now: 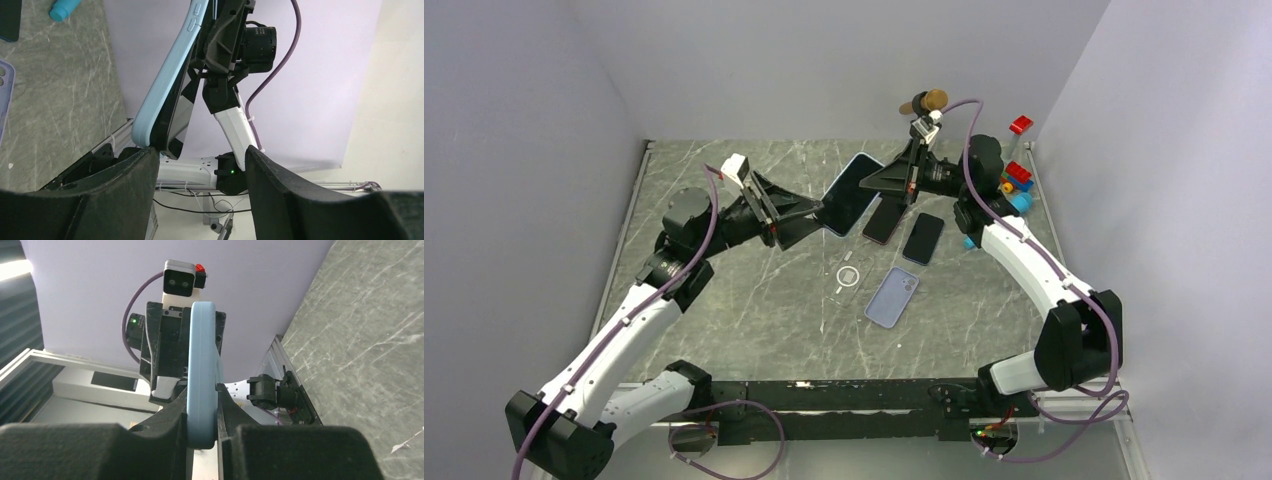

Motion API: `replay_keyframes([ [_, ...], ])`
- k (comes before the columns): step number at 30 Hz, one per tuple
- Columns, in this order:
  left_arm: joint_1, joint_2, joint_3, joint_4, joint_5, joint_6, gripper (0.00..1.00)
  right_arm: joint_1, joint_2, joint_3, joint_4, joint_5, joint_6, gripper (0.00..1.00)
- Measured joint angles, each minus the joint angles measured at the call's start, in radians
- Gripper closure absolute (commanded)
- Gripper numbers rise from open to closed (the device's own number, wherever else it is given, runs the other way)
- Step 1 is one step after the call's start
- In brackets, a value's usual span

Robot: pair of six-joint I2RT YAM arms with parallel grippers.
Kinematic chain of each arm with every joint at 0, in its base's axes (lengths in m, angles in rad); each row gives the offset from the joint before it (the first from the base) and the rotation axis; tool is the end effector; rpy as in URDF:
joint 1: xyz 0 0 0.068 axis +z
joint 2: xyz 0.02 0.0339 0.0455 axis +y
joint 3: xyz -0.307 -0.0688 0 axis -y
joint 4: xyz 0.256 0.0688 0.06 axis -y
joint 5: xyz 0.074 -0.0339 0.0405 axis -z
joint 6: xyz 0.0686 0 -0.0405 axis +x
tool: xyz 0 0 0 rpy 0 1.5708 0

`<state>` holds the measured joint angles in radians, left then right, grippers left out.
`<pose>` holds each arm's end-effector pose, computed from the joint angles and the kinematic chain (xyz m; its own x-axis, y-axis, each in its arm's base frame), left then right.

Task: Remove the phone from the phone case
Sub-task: Remove the phone case from the phone.

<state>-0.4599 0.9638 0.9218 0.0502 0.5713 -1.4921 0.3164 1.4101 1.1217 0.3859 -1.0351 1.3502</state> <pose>0.1940 -0.1375 0.4159 -0.8547 -0.5125 -0.0830 0.0748 0.0368 -0.9965 0.3065 0.1624 0.4119 -0.9284 0.2201 -0.2995 -0.3030 0.0183 0.9528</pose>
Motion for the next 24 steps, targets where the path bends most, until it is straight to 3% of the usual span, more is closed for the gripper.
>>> replay_keyframes([
  [6, 0.0, 0.0, -0.029, 0.017, -0.01, -0.041, 0.4, 0.011, 0.0, 0.069, -0.172, 0.011, -0.136, 1.0],
  [12, 0.0, 0.001, -0.035, 0.02, -0.011, -0.053, 0.45, 0.024, 0.0, 0.087, -0.201, 0.015, -0.181, 1.0],
  [18, -0.006, 0.024, -0.035, 0.073, 0.002, -0.046, 0.63, 0.036, 0.0, 0.061, -0.091, 0.005, -0.103, 1.0],
  [24, -0.011, 0.062, -0.035, 0.136, 0.037, -0.04, 0.67, 0.04, 0.0, 0.019, -0.008, 0.0, -0.016, 1.0],
])
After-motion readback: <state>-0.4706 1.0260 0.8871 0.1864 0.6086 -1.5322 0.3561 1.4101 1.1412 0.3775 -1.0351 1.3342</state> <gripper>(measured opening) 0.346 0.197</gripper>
